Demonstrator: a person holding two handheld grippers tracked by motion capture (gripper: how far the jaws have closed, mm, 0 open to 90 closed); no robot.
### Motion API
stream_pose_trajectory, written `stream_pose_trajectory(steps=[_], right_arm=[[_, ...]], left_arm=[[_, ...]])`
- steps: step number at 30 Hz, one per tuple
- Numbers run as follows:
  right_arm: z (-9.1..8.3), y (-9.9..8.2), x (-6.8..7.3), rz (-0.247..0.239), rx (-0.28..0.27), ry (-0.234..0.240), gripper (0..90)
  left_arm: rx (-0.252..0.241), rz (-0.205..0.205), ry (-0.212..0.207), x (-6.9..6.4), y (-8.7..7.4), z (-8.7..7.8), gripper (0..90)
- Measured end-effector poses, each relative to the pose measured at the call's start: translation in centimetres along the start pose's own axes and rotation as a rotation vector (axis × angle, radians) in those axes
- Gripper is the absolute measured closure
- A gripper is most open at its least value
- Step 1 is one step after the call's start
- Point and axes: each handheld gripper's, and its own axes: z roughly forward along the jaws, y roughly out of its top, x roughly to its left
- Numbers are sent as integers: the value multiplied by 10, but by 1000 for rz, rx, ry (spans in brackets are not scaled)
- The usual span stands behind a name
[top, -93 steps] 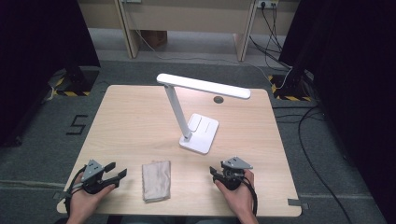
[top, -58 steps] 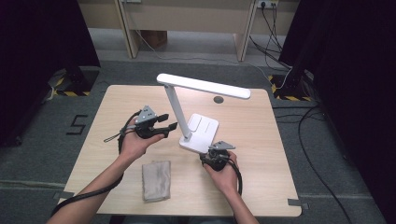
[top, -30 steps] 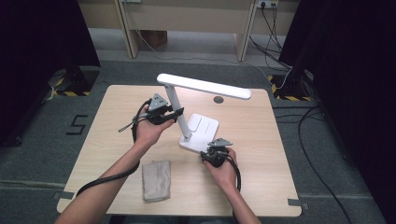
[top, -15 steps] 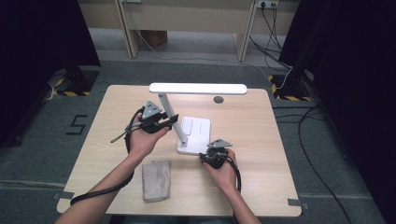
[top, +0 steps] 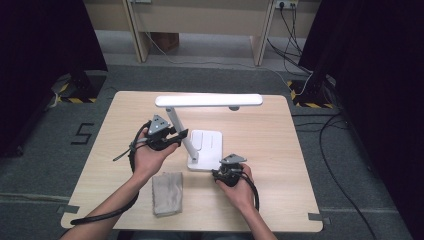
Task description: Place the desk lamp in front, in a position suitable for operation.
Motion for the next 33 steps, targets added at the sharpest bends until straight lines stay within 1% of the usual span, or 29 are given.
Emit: stream_pose_trajectory(steps=[2, 3, 10, 12, 15, 20, 21, 22, 25, 30, 32, 33], right_arm=[[-3, -3, 2, 9, -3, 9, 525], [-6, -6, 5, -2, -6, 10, 523], [-14, -13, 11, -9, 9, 21, 515], [-17, -15, 13, -25, 13, 25, 511], [-19, -17, 14, -22, 21, 29, 508], [-19, -17, 14, -23, 17, 40, 495], [-19, -17, 14, -9, 15, 48, 487], [-19, -17, 14, -9, 15, 48, 487], [-20, -18, 14, -7, 13, 53, 475], [-19, -17, 14, -4, 10, 51, 473], [-18, -17, 13, -10, 11, 46, 483], [-18, -16, 12, -22, 10, 40, 493]], left_arm=[[3, 6, -5, -2, -1, -3, 635], [3, 3, -6, -3, -1, -4, 635], [7, 4, -11, -9, -5, -11, 636], [7, 5, -13, -11, -6, -14, 635], [7, 11, -14, -12, -7, -15, 634], [9, 16, -22, -10, -6, -15, 632], [9, 22, -27, -10, -6, -15, 631], [9, 22, -27, -10, -6, -15, 628], [8, 40, -35, -9, -6, -15, 619], [4, 49, -32, -9, -6, -16, 615], [10, 47, -33, -10, -6, -17, 617], [9, 50, -34, -10, -6, -18, 617]])
